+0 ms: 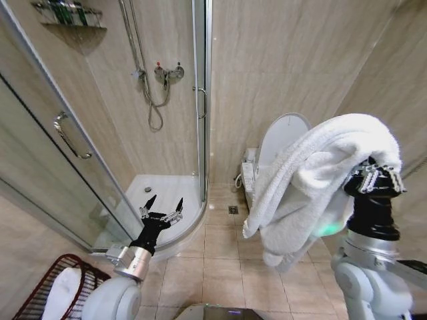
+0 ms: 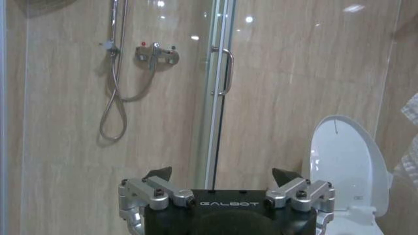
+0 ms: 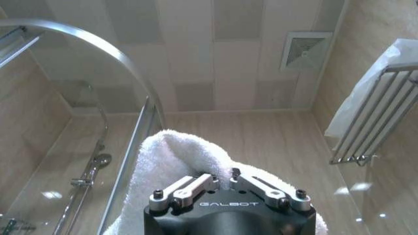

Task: Discard the used towel into the hamper.

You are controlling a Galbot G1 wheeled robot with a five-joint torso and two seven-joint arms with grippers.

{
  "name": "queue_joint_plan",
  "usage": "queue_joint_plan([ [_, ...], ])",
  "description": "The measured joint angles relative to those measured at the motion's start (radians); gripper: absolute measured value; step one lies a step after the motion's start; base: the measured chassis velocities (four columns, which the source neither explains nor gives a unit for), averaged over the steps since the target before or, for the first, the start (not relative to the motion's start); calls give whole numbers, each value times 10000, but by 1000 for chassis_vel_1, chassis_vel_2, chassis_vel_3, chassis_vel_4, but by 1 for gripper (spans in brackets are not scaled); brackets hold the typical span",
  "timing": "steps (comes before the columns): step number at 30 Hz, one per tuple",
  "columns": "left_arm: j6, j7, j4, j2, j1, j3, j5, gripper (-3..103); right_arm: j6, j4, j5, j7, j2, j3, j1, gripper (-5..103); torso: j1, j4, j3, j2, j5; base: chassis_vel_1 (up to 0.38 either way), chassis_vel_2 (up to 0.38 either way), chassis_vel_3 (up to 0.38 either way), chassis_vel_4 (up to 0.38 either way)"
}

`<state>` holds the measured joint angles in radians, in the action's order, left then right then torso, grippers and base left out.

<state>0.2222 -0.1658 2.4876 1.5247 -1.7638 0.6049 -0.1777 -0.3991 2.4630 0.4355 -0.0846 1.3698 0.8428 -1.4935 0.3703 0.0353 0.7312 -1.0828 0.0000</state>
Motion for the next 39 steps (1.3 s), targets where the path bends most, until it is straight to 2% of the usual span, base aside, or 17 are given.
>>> queue_joint_plan([
  [5, 0, 0, 0, 0, 0, 0, 0, 100, 139, 83, 30, -347, 60, 87, -22, 3, 112, 0, 132, -245, -1, 0, 0, 0, 0],
  [13, 0, 0, 0, 0, 0, 0, 0, 100, 285, 250, 27, -271, 168, 17, -10, 3, 293, 0, 344, -641, -1, 0, 0, 0, 0],
  [39, 0, 0, 0, 0, 0, 0, 0, 100, -89, 378, 24, -76, 306, 13, -418, 3, 937, -1, 1111, -2049, 0, 0, 0, 0, 0],
])
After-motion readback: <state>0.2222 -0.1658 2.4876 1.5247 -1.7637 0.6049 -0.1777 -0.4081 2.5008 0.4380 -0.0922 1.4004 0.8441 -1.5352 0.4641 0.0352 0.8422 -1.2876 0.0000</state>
